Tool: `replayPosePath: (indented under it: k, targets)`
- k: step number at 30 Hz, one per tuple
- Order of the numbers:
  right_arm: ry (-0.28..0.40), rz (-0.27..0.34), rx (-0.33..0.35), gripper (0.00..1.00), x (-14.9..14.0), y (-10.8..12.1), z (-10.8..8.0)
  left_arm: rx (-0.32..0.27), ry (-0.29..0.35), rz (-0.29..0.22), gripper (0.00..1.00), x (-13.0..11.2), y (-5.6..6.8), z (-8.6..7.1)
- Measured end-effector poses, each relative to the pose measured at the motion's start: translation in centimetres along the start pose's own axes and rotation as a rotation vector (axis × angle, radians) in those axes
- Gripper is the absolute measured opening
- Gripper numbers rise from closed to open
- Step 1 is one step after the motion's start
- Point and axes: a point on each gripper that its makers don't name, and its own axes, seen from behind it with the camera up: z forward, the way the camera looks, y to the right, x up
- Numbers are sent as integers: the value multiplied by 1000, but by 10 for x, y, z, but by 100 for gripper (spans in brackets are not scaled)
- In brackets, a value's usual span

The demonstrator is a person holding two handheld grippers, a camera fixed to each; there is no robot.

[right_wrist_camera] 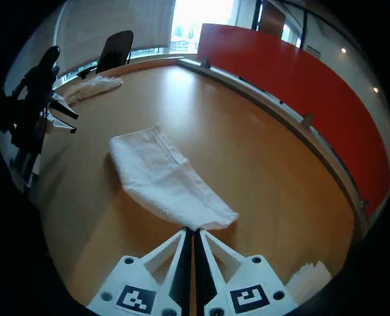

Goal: Fold towel

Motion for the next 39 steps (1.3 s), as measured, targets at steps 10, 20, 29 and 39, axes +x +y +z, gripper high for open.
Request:
replayPosePath:
  k: [10, 20, 29, 39]
  targets:
    - [1, -5, -24, 2, 1, 13, -22, -10, 0, 7, 95, 1, 5, 0]
    - [12, -43, -11, 2, 17, 10, -24, -20, -2, 11, 95, 1, 11, 0]
    - [39, -103, 34, 2, 47, -7, -17, -26, 1, 22, 95, 4, 14, -2]
    - [50, -176, 79, 2, 72, -26, -5, -37, 7, 19, 95, 7, 18, -5]
